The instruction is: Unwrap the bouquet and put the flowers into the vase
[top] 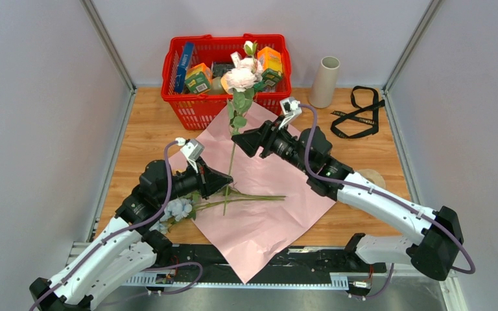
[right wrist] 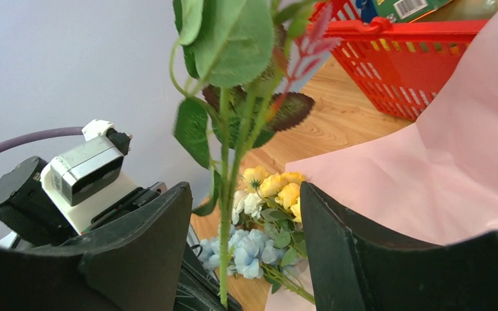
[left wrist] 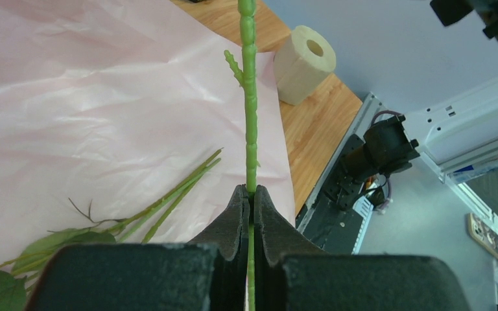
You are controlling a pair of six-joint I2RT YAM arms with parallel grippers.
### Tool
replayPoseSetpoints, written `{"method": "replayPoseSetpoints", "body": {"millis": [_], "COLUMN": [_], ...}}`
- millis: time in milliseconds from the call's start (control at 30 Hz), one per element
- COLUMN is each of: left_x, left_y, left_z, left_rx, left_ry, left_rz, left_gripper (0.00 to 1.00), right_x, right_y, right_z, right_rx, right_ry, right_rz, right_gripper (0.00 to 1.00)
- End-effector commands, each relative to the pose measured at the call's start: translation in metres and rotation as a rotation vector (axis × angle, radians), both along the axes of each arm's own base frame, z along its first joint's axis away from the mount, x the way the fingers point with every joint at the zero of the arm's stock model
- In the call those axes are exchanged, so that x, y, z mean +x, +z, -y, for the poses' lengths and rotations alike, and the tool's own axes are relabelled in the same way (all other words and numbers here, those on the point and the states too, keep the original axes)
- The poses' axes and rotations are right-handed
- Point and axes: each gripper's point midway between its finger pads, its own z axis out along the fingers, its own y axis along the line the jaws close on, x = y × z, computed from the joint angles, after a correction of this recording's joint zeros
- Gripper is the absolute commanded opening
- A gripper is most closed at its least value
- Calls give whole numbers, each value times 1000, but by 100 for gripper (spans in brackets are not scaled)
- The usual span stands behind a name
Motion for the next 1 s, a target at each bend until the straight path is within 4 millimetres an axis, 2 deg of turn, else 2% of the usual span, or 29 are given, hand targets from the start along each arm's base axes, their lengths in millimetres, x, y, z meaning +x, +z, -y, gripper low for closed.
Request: {"method": "replayPoseSetpoints", "body": {"millis": [0, 67, 167, 200, 300, 367, 400, 433, 467, 500, 567, 767, 867, 967], "left_x": [-2, -3, -4, -3, -3, 1, 4, 7, 10, 13, 15, 18, 24, 28], "left_y": [16, 17, 15, 12, 9, 7, 10, 7, 9, 6, 4, 7, -7, -14], "left_z": [2, 2, 2, 1, 1, -3, -4, -7, -10, -14, -21, -45, -63, -86], "left_rx": [3, 1, 11, 20, 35, 57, 64, 86, 104, 127, 168, 213, 257, 279], "left_ry": [-40, -48, -50, -49, -51, -17, -5, 25, 40, 70, 99, 207, 301, 425], "left_rz": [71, 78, 81, 73, 72, 55, 51, 36, 40, 28, 29, 66, 72, 65], "left_gripper": [0, 0, 0, 0, 0, 1, 5, 31, 44, 77, 77, 78, 78, 78], "right_x": [-10, -4, 2, 3, 6, 7, 8, 12, 16, 20, 33, 87, 110, 138], "right_y": [4, 1, 0, 1, 2, 8, 13, 18, 25, 32, 45, 98, 143, 175], "right_z": [-12, -12, -12, -13, -12, -9, -5, -1, 4, 10, 27, 106, 157, 222], "right_rx": [-42, -50, -62, -63, -70, -69, -66, -68, -75, -83, -112, -177, -200, -239], "right_ry": [100, 77, 60, 59, 50, 38, 26, 3, -24, -60, -153, -525, -756, -976], "right_rz": [11, 0, -4, -1, 12, 34, 50, 76, 110, 145, 221, 378, 529, 595], "right_gripper": [61, 54, 48, 42, 13, 1, 0, 0, 0, 0, 0, 0, 0, 0]}}
